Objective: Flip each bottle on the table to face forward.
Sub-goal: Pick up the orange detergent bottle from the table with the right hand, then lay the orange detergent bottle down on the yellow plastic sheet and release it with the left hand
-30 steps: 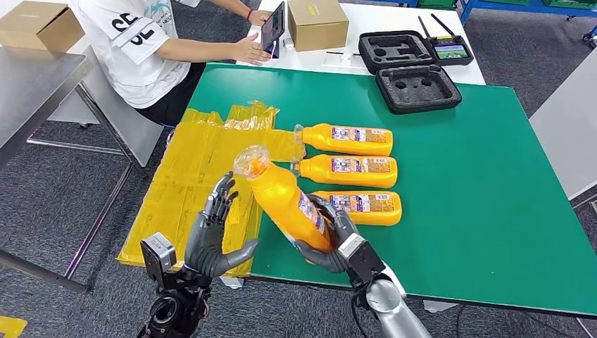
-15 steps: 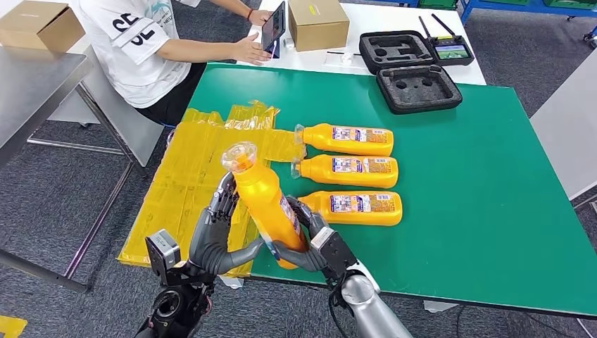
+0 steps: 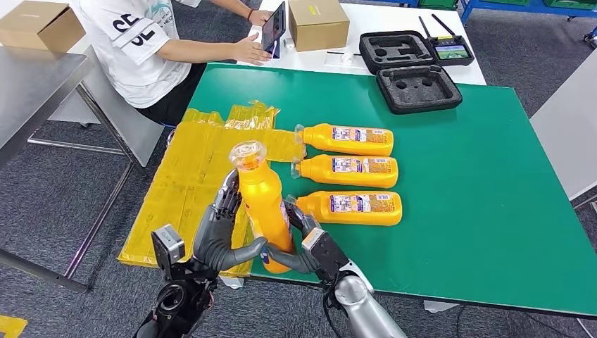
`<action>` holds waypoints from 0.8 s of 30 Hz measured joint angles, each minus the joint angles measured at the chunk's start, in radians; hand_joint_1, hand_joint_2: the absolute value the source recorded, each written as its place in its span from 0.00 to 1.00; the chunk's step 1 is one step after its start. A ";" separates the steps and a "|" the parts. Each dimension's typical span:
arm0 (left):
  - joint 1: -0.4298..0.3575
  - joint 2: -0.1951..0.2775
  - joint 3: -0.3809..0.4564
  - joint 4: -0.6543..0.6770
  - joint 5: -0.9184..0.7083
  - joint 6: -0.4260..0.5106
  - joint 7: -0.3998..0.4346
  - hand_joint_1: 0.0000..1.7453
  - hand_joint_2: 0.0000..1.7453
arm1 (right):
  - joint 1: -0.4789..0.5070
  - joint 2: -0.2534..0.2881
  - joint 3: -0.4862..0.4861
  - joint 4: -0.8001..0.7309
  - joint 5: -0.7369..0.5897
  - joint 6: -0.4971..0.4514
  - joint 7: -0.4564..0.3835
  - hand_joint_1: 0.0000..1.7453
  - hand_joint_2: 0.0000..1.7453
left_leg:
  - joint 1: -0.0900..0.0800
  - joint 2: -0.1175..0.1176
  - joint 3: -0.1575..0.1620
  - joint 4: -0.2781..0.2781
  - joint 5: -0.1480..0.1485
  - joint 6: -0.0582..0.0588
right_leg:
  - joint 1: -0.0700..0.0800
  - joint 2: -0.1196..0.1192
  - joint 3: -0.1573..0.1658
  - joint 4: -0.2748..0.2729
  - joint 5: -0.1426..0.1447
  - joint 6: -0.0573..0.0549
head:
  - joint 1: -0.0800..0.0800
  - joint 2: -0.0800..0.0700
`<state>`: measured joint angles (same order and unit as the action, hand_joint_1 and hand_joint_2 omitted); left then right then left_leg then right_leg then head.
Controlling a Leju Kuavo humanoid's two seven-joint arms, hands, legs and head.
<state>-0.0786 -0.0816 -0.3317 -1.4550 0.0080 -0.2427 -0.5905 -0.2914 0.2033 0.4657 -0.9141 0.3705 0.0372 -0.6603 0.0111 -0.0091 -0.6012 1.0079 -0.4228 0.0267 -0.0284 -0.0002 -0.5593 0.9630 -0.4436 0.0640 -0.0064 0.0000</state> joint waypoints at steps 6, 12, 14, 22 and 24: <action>-0.030 0.000 0.001 0.080 0.129 -0.038 0.032 0.00 1.00 | 0.000 0.006 0.040 0.002 0.001 -0.014 0.000 1.00 1.00 | 0.000 0.000 0.000 0.000 0.000 0.000 | 0.000 0.000 0.000 0.000 0.000 0.000 | 0.000 0.000; -0.039 -0.001 0.027 0.156 0.282 -0.089 0.089 0.00 1.00 | 0.001 0.006 0.071 -0.001 0.013 -0.030 0.004 1.00 1.00 | 0.000 0.000 0.000 0.000 0.000 0.000 | 0.000 0.000 -0.001 0.000 0.000 0.000 | 0.000 0.000; -0.043 -0.002 0.035 0.170 0.303 -0.090 0.102 0.00 1.00 | 0.001 0.005 0.077 -0.001 0.013 -0.033 0.007 1.00 1.00 | 0.000 0.001 0.000 0.000 0.000 0.000 | 0.000 0.000 -0.001 0.000 0.000 0.000 | 0.000 0.000; -0.044 -0.014 0.054 0.195 0.374 -0.088 0.130 0.00 1.00 | 0.000 0.005 0.086 0.001 0.010 -0.037 0.016 1.00 1.00 | 0.000 0.000 -0.001 0.000 0.000 0.000 | 0.000 0.000 -0.001 0.000 0.000 0.000 | 0.000 0.000; -0.044 -0.015 0.056 0.196 0.379 -0.088 0.130 0.00 1.00 | 0.000 0.005 0.086 0.002 0.010 -0.037 0.016 1.00 1.00 | 0.000 0.000 -0.001 0.000 0.000 0.000 | 0.000 0.000 -0.001 0.000 0.000 0.000 | 0.000 0.000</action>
<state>-0.1222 -0.0969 -0.2756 -1.2592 0.3874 -0.3305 -0.4610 -0.2914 0.2083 0.5512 -0.9124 0.3803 0.0003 -0.6447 0.0111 -0.0088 -0.6018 1.0079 -0.4227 0.0263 -0.0284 0.0003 -0.5600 0.9632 -0.4436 0.0640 -0.0065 0.0000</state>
